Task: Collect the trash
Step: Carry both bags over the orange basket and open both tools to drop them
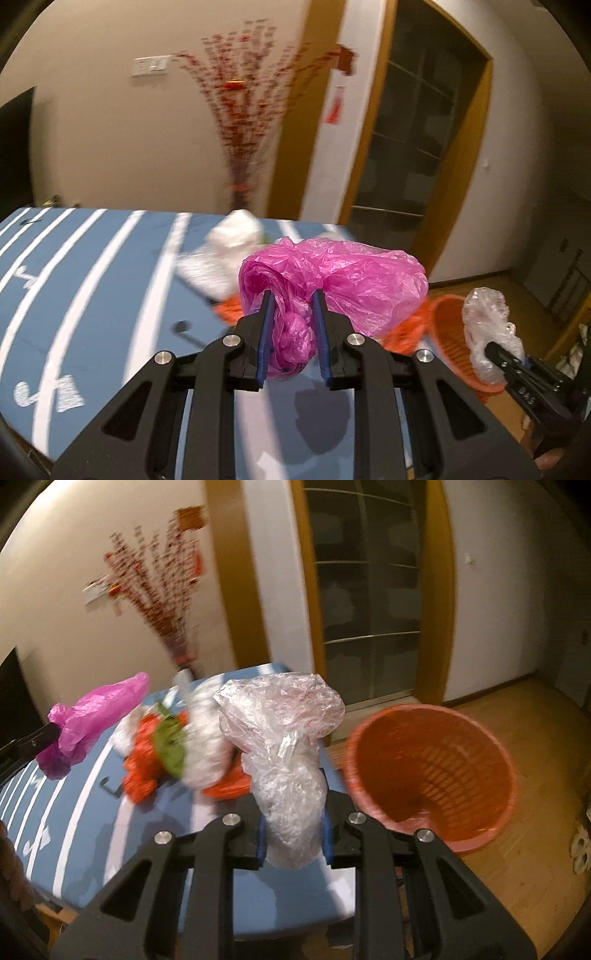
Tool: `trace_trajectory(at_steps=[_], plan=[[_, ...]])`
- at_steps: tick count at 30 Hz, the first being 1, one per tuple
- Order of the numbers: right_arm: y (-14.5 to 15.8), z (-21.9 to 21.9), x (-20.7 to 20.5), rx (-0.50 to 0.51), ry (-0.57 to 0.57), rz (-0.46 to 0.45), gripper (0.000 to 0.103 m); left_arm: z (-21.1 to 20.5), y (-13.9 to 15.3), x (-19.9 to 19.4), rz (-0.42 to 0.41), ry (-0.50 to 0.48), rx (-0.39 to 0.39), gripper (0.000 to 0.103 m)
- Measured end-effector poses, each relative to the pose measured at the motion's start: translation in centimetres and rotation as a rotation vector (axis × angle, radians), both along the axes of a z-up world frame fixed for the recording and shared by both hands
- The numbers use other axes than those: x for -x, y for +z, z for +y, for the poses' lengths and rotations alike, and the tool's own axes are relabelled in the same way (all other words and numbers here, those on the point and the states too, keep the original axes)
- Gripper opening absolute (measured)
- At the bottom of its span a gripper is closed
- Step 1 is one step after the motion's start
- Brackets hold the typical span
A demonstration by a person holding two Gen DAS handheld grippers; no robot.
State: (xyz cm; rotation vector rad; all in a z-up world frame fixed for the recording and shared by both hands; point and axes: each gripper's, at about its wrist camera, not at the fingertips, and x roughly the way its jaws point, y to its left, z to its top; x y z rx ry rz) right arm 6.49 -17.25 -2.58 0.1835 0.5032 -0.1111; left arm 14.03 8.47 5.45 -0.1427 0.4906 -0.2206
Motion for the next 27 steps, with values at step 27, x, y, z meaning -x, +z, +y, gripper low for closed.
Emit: trace_trajectory(at_steps=[27], plan=[[-1.6, -18.3, -1.8, -0.128, -0.297, -0.013, 0.023, -24.4, -4.2, -5.1, 0.116, -0.393, -0.010, 0.021]])
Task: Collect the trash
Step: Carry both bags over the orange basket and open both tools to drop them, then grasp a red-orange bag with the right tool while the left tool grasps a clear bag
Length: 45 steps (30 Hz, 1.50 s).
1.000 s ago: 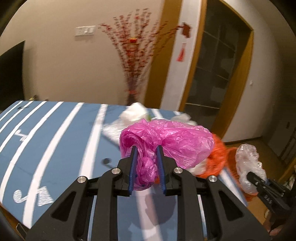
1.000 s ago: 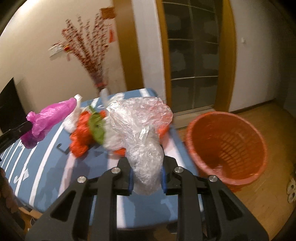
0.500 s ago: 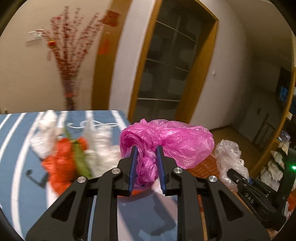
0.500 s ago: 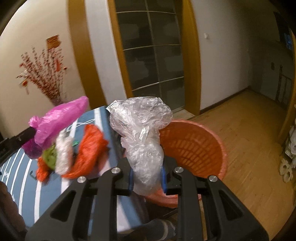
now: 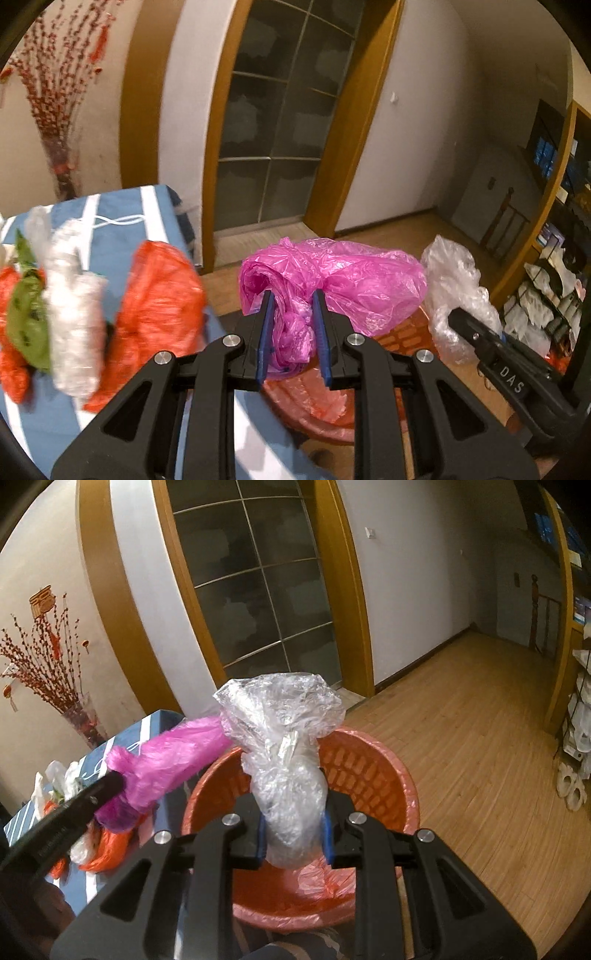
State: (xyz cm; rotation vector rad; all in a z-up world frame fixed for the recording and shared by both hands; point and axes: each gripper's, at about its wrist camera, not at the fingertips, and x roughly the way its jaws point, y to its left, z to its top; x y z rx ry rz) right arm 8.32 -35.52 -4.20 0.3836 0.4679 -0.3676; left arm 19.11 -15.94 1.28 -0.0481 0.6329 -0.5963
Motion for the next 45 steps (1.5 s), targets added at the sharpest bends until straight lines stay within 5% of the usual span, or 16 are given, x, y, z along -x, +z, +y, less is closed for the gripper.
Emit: trace_trajectory(at_steps=[14, 19, 23, 35, 45], plan=[[-0.8, -3.5, -1.7, -0.017, -0.020, 0.008, 0.031, -4.2, -3.5, -2.5, 0.081, -0.064, -0.063, 0.024], [-1.3, -3.9, -2.1, -0.035, -0.016, 0.023, 0.040, -4.4, -4.3, -2.5, 0.095, -0.059, -0.086, 0.043], [-1.3, -3.7, -1.8, -0.029, -0.022, 0.028, 0.046, -4.0, -4.1, -2.2, 0.087, -0.048, -0.093, 0.048], [-0.2, -2.0, -1.1, 0.014, -0.016, 0.014, 0.060, -1.8, -2.5, -1.6, 0.038, -0.013, -0.088, 0.058], [0.8, 1.8, -0.7, 0.067, 0.015, 0.014, 0.067, 4.0, -0.6, 0.2, -0.022, 0.117, -0.085, 0.078]])
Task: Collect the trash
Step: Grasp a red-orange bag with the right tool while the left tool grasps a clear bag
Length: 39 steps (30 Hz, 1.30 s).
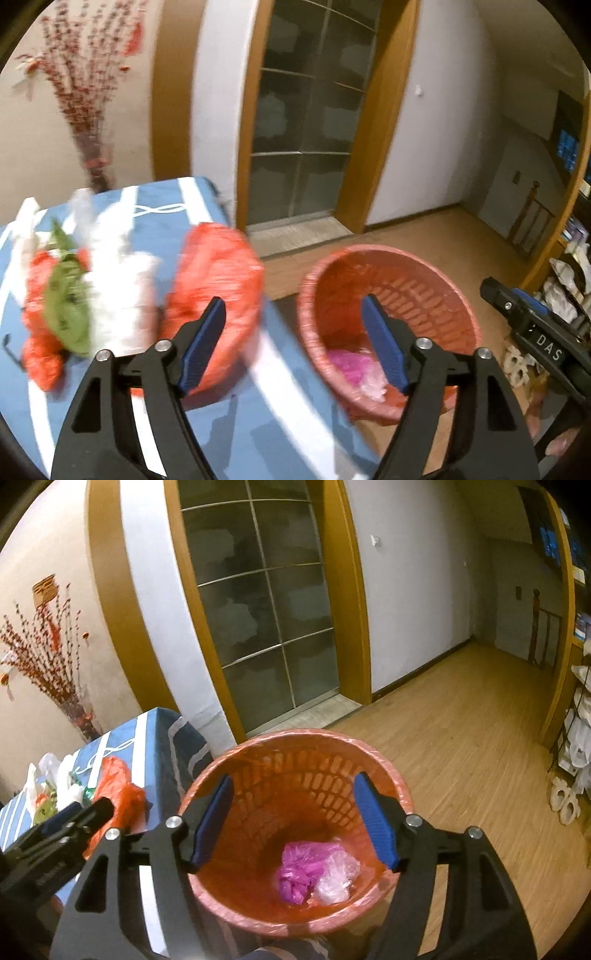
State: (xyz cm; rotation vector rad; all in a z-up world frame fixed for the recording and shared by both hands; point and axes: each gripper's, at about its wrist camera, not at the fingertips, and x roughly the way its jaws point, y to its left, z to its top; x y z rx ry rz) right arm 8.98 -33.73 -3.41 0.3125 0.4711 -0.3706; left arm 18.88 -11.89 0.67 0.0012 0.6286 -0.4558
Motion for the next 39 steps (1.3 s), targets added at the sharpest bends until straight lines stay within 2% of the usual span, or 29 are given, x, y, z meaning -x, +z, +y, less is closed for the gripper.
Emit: trace_trajectory(at_steps=[3, 9, 14, 23, 24, 26, 27, 30, 39], plan=[[0.1, 2.2, -0.8, 0.019, 0.043, 0.007, 0.067, 2.6, 0.1, 0.1, -0.017, 0.078, -0.015, 0.085], [-0.2, 7.0, -3.3, 0.057, 0.132, 0.020, 0.067, 8.7, -0.2, -0.2, -0.030, 0.220, -0.027, 0.085], [-1.0, 10.7, -6.5, 0.035, 0.249, 0.049, 0.062, 13.2, -0.5, -0.6, -0.040, 0.318, -0.034, 0.085], [-3.5, 14.7, -13.0, -0.062, 0.338, 0.138, 0.061, 17.8, -1.3, -0.3, -0.030, 0.382, -0.030, 0.085], [-3.8, 14.9, -13.6, -0.072, 0.346, 0.151, 0.057, 18.0, -1.3, -0.3, -0.028, 0.382, -0.029, 0.085], [-4.6, 15.6, -14.4, -0.091, 0.380, 0.178, 0.042, 18.4, -1.4, -0.1, -0.023, 0.382, -0.024, 0.085], [-4.9, 16.1, -14.6, -0.088, 0.402, 0.190, 0.027, 18.5, -1.4, -0.1, -0.019, 0.380, -0.020, 0.085], [-4.6, 16.7, -13.9, -0.052, 0.408, 0.166, 0.016, 18.6, -1.3, 0.0, -0.016, 0.368, -0.011, 0.085], [-3.0, 13.4, -10.7, -0.070, 0.368, 0.085, 0.011, 17.1, -1.1, 0.3, -0.021, 0.321, -0.003, 0.085]])
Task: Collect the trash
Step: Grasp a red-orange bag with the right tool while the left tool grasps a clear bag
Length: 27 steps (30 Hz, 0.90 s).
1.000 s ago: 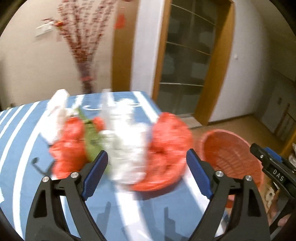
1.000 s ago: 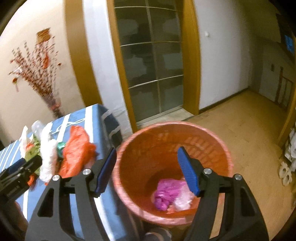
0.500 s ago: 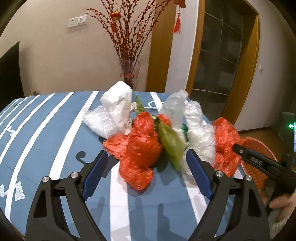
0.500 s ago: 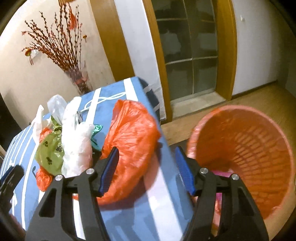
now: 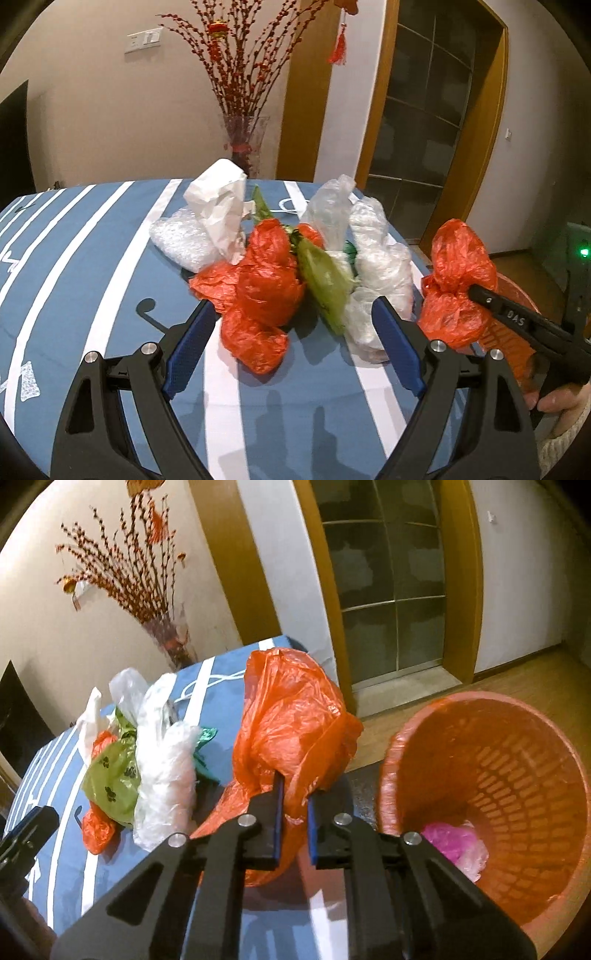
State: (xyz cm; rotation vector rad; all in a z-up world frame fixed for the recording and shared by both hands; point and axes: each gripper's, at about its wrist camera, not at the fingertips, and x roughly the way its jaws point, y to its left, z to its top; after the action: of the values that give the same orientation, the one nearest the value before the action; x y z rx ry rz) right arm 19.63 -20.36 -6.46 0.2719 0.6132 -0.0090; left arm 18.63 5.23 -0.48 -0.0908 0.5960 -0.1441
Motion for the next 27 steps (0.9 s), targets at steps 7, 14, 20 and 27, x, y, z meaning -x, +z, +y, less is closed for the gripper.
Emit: trace_trajectory(at_steps=[7, 14, 20, 27], plan=[[-0.1, -3.1, 1.6, -0.025, -0.047, -0.012, 0.011, -2.4, 0.5, -0.1, -0.002, -0.039, -0.007, 0.085], [-0.7, -5.0, 2.8, -0.041, -0.072, -0.009, 0.011, -6.7, 1.0, -1.9, 0.006, -0.066, -0.019, 0.081], [-1.5, -7.1, 3.6, -0.074, -0.088, -0.002, 0.011, -10.7, -0.4, -4.2, 0.025, -0.050, -0.123, 0.080], [-2.0, -8.4, 4.2, -0.101, -0.088, -0.003, 0.011, -11.7, -2.7, -6.7, 0.078, 0.034, -0.213, 0.071]])
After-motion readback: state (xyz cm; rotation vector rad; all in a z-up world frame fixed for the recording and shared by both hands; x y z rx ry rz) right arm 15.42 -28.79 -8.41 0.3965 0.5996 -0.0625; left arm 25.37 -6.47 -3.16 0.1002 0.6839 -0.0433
